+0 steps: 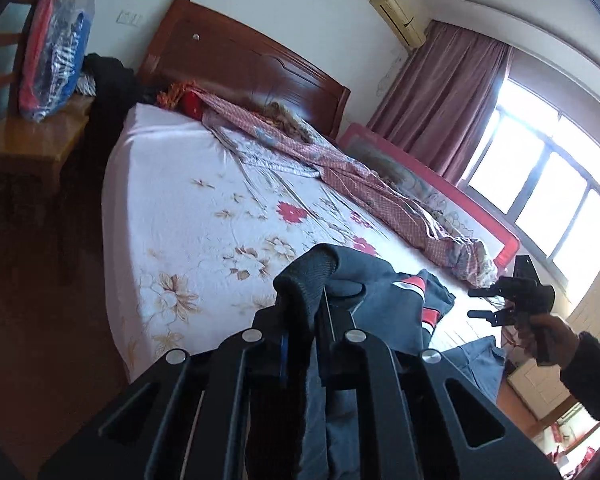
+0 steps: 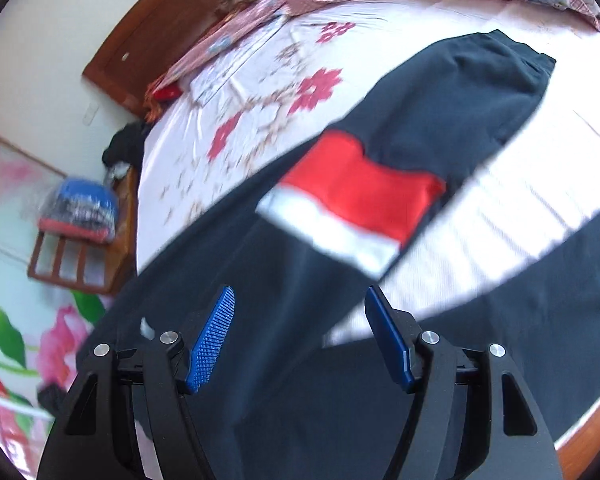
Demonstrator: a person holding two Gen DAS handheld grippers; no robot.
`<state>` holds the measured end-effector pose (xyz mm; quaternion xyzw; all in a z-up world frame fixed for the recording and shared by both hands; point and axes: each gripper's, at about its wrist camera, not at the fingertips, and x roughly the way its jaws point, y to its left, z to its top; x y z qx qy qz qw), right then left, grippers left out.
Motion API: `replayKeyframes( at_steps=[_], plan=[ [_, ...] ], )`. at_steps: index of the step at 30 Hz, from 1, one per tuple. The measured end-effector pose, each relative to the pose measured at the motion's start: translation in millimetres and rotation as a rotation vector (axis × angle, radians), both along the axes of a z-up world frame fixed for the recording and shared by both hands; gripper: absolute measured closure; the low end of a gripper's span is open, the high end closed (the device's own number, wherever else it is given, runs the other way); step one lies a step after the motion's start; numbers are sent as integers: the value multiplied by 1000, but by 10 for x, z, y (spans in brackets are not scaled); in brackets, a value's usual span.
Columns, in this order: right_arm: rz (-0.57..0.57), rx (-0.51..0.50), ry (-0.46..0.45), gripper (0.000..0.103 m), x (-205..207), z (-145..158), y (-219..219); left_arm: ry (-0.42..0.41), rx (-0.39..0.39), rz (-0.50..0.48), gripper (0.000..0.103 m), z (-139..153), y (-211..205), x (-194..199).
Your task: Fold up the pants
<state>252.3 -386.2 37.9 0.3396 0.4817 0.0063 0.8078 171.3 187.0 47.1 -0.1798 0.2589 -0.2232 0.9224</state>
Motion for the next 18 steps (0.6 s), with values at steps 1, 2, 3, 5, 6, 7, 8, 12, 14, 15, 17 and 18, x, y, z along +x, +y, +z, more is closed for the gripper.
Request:
replayKeyframes(
  at_steps=[1, 2, 3, 5, 6, 7, 8, 12, 14, 15, 17, 18],
  plan=[
    [-10, 30, 12, 36, 229, -18, -116, -6, 3, 24, 94, 24, -6, -25],
    [-33, 52, 21, 36, 430, -31, -231, -4, -8, 54, 94, 31, 7, -44],
    [-71, 69, 40, 36, 627, -61, -352, 5, -20, 80, 94, 24, 22, -57],
    [-103, 90, 137, 33, 1001, -190, -533, 10, -60, 114, 94, -6, 56, -108],
    [-177, 58, 165, 33, 1107, -205, -638, 10, -53, 130, 94, -20, 57, -138],
    [-202, 31, 191, 32, 1213, -230, -698, 8, -50, 137, 94, -23, 45, -167],
    [-189, 24, 219, 33, 1323, -288, -731, 4, -57, 129, 94, -18, 31, -195],
    [-220, -55, 256, 33, 1682, -454, -871, -2, -38, 99, 94, 4, -30, -211],
    [-221, -119, 268, 33, 1822, -571, -879, 4, -33, 88, 94, 19, -38, -215],
    [-214, -161, 318, 39, 1875, -673, -900, 3, -22, 88, 94, 34, -39, -210],
    [-267, -122, 358, 80, 1852, -860, -1027, -3, -7, 87, 94, 72, -44, -228],
    [-296, -90, 334, 86, 1793, -888, -1090, -6, -2, 90, 94, 91, -48, -235]
  ],
)
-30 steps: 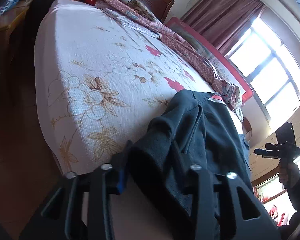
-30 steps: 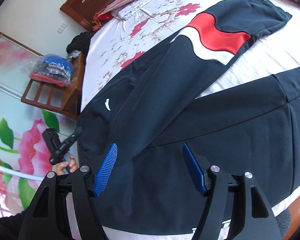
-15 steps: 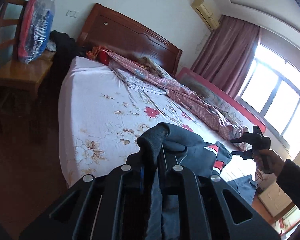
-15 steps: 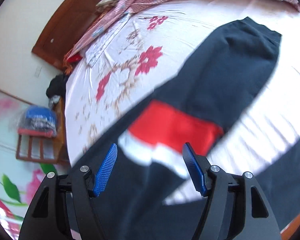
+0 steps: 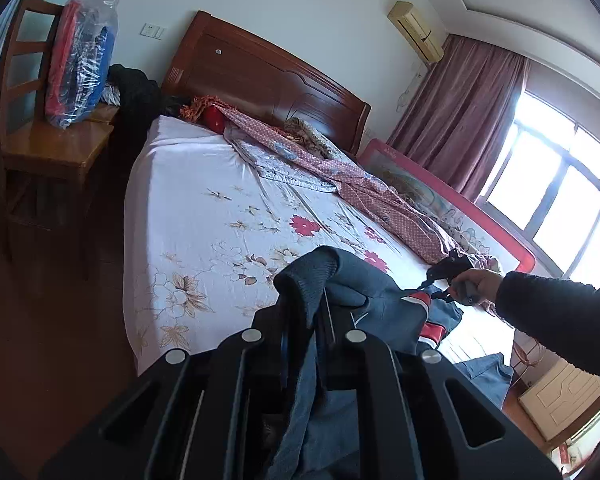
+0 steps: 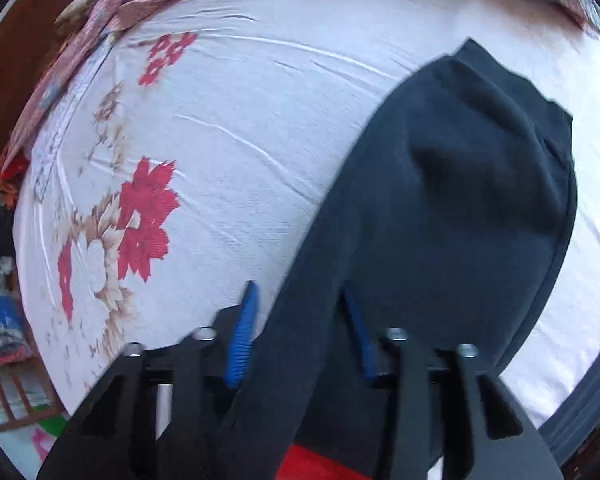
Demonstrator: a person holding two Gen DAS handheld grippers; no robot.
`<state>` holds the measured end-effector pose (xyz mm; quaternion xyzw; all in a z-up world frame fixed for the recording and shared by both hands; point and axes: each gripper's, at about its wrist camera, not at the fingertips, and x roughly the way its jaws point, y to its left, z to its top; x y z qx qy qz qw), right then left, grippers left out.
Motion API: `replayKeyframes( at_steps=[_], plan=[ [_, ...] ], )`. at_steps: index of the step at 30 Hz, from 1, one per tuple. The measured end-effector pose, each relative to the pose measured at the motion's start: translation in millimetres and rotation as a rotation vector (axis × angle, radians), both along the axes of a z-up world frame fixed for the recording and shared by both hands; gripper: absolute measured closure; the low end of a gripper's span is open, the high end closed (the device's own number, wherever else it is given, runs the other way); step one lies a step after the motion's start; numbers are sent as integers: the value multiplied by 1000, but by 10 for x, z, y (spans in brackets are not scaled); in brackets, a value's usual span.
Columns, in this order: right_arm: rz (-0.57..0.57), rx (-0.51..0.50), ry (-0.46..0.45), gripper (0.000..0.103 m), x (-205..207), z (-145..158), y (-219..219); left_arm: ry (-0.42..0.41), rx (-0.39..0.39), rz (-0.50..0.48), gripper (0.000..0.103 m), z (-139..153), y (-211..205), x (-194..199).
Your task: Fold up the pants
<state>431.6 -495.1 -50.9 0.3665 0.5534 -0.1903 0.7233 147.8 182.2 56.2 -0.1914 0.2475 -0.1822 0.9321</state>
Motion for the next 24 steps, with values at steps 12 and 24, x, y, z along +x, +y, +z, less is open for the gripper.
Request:
replayKeyframes(
  at_steps=[12, 24],
  plan=[
    [-10, 266, -749, 95, -2223, 1274, -717, -89, 27, 58, 92, 102, 125, -516],
    [-70, 22, -401, 95, -3960, 149, -754, 111, 157, -33, 87, -489, -42, -1482]
  ],
)
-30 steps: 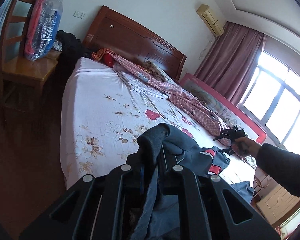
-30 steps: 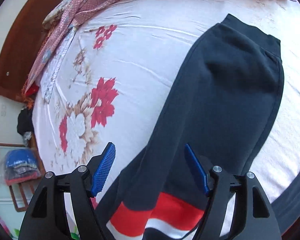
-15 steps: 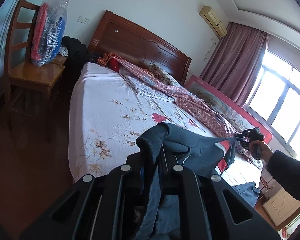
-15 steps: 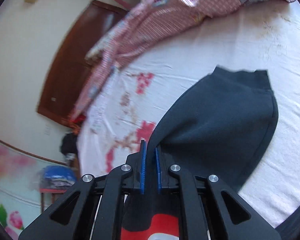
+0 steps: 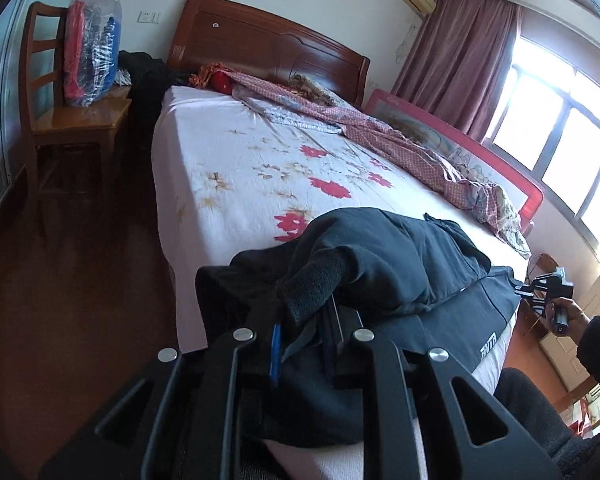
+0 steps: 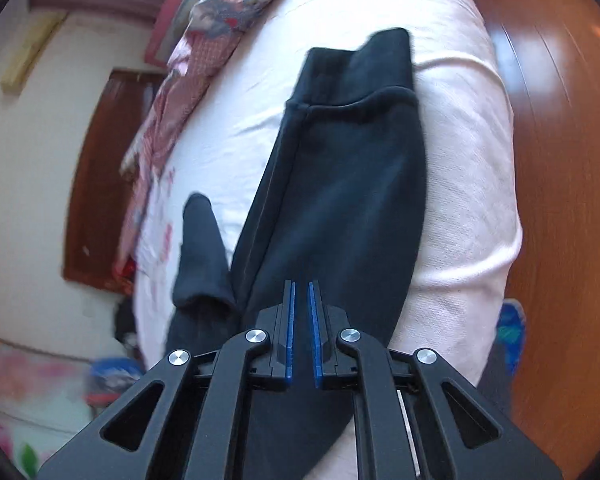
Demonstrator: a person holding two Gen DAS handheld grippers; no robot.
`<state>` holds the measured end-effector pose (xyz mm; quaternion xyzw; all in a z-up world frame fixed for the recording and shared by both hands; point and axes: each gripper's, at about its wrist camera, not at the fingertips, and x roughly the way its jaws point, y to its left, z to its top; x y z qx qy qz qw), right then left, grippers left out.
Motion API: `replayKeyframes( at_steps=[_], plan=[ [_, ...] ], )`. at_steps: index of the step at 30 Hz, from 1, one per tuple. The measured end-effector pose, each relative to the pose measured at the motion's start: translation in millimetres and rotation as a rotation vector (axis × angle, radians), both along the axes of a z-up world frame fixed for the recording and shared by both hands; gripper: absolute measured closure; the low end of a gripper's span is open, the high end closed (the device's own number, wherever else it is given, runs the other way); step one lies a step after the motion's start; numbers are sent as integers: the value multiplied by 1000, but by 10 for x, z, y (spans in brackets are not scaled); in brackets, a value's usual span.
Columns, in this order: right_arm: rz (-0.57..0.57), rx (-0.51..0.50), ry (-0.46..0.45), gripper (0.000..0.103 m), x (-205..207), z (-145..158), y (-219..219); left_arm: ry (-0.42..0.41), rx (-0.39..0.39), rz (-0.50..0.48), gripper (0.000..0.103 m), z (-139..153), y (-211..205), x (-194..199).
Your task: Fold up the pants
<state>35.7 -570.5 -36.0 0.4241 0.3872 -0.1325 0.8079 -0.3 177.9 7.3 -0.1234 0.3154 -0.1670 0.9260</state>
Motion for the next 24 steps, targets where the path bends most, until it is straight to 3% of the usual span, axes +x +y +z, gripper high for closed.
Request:
replayKeyframes(
  at_steps=[1, 3, 4, 6, 8, 10, 16, 17, 19, 20, 24],
  plan=[
    [92, -101, 10, 92, 233, 168, 177, 2, 2, 11, 87, 0, 8, -5],
    [248, -365, 2, 52, 714, 556, 630, -5, 21, 26, 86, 41, 8, 3],
    [318, -533, -1, 23, 927, 693, 889, -6, 21, 29, 86, 65, -5, 23],
    [520, -745, -5, 21, 1335, 755, 1387, -15, 23, 34, 86, 108, -18, 47],
    [674, -990, 40, 21, 1584, 592, 1816, -20, 15, 46, 86, 135, -1, 76],
    [790, -1100, 93, 21, 1792, 322, 2053, -19, -3, 61, 85, 130, 26, 99],
    [784, -1204, 200, 22, 1966, -119, 1962, -4, -24, 64, 83, 77, 48, 109],
    [786, -1164, 201, 47, 1975, -129, 1897, -2, -24, 65, 82, 74, 59, 109],
    [707, -999, 226, 86, 2032, -83, 1645, 4, -20, 68, 81, 77, 82, 120],
    [665, -921, 208, 98, 2042, -30, 1522, 6, -22, 68, 80, 80, 92, 127],
    [505, -773, 128, 99, 1929, 316, 1132, 11, -44, 76, 80, 96, 101, 137]
  ],
)
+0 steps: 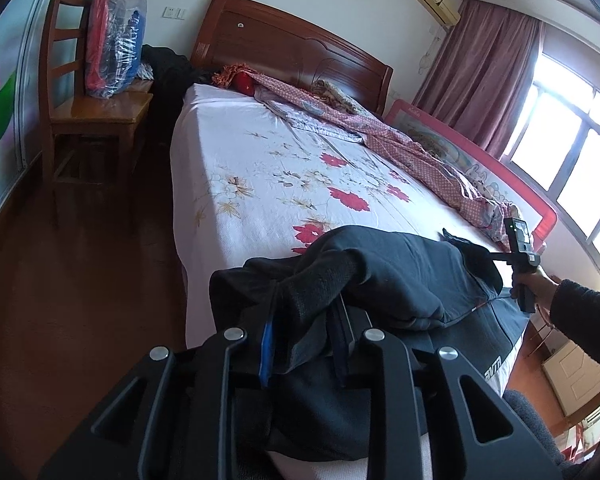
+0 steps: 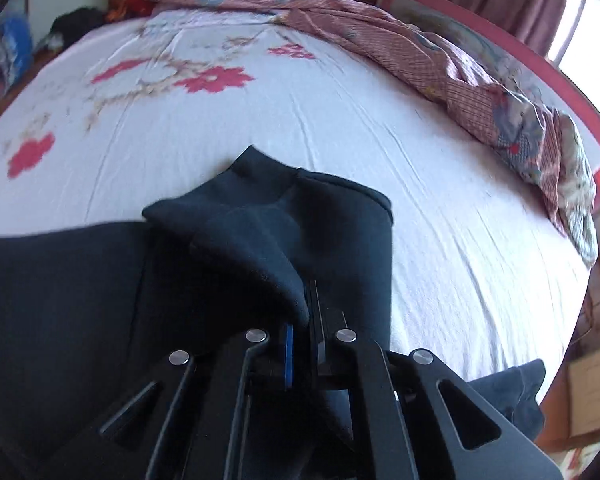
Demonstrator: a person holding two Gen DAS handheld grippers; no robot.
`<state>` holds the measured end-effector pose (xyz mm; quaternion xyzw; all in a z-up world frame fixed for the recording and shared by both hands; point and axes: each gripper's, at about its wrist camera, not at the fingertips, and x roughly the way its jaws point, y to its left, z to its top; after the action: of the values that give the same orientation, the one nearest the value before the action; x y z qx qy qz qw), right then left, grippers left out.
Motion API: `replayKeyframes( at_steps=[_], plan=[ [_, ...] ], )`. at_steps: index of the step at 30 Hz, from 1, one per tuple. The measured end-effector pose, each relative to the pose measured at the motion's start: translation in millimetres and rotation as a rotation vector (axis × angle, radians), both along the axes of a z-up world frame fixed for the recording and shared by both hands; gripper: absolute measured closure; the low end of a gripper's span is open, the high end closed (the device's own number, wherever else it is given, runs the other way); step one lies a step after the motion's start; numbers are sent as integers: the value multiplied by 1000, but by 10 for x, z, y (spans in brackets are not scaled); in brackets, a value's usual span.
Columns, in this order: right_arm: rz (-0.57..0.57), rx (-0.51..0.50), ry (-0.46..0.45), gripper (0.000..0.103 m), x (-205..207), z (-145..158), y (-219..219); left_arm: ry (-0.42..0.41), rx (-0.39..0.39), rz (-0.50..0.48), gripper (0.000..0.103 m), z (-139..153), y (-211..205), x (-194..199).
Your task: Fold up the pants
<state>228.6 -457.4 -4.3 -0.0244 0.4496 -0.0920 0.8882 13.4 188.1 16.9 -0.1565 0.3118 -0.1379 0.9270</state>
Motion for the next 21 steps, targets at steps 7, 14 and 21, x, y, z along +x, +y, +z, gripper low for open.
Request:
replayKeyframes(
  at_steps=[7, 14, 21],
  plan=[
    [-348, 363, -256, 99, -1077, 795, -1294, -71, -28, 64, 80, 173, 179, -124],
    [-682, 900, -247, 99, -2471, -446, -2013, 1, -14, 155, 81, 36, 448, -243],
    [-671, 991, -311, 93, -2529, -913, -1940, 10, 8, -17, 80, 148, -78, -274]
  ],
)
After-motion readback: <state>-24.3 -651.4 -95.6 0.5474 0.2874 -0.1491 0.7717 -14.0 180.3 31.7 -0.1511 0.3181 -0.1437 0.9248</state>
